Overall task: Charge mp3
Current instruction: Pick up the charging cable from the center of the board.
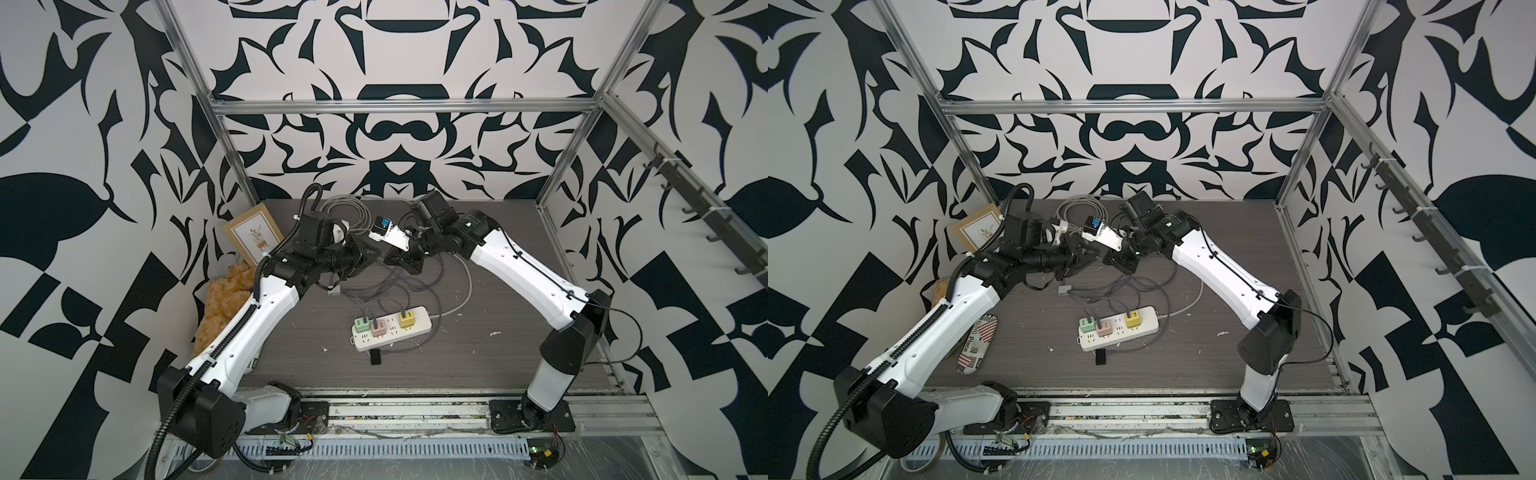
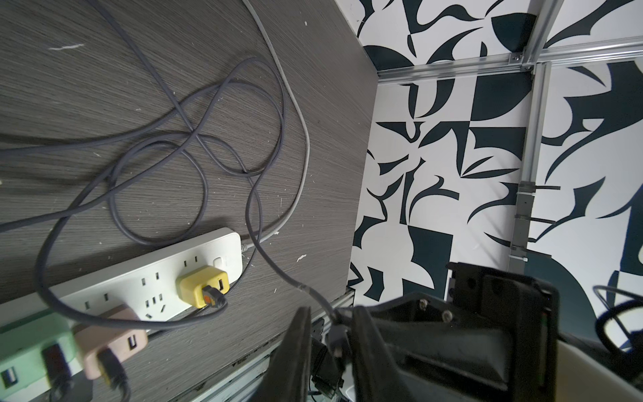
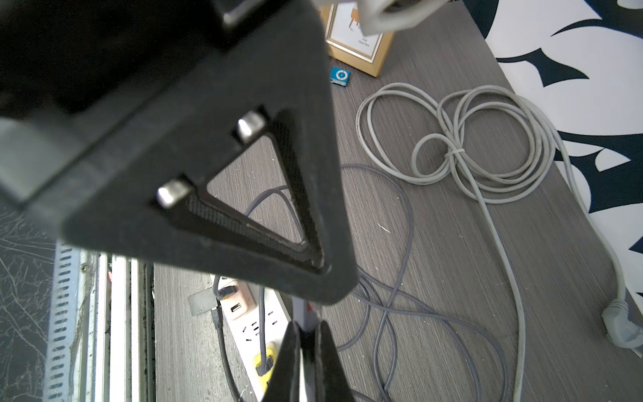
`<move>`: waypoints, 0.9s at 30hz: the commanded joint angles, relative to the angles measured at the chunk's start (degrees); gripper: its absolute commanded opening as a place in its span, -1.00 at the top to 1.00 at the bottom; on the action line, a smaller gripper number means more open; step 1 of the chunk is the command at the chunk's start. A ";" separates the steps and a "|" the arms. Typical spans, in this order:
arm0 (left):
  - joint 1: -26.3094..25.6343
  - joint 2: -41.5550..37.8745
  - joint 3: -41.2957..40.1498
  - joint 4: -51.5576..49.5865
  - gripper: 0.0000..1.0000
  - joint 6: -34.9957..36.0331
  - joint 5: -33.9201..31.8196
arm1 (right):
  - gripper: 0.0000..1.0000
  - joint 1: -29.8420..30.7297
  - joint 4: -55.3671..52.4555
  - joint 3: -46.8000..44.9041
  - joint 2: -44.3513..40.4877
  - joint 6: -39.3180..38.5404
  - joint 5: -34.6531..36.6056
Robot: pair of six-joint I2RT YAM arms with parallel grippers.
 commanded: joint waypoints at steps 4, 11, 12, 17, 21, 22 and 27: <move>0.06 2.17 1.51 -0.89 0.63 -0.67 1.72 | 1.00 0.50 -0.66 2.88 -0.14 -0.91 1.70; 0.05 2.65 1.56 -0.48 0.70 -0.80 3.67 | 1.00 1.26 -1.19 4.17 1.16 -0.76 4.03; -0.03 2.79 1.48 -0.39 0.72 -0.78 3.90 | 1.00 1.29 -1.33 4.35 1.30 -0.78 4.13; -0.03 3.23 1.38 -0.13 0.88 -0.86 4.73 | 1.00 1.56 -1.55 5.01 1.95 -1.00 4.80; 0.02 3.33 1.41 0.51 1.00 -1.06 4.97 | 1.00 1.55 -0.94 5.28 1.93 0.12 5.83; -0.01 3.40 1.37 0.70 1.00 -1.05 5.01 | 1.00 1.55 -0.28 5.19 1.80 1.16 6.54; 0.06 2.49 0.79 3.59 1.00 -1.68 4.20 | 0.57 1.12 4.07 4.78 -0.10 12.04 10.30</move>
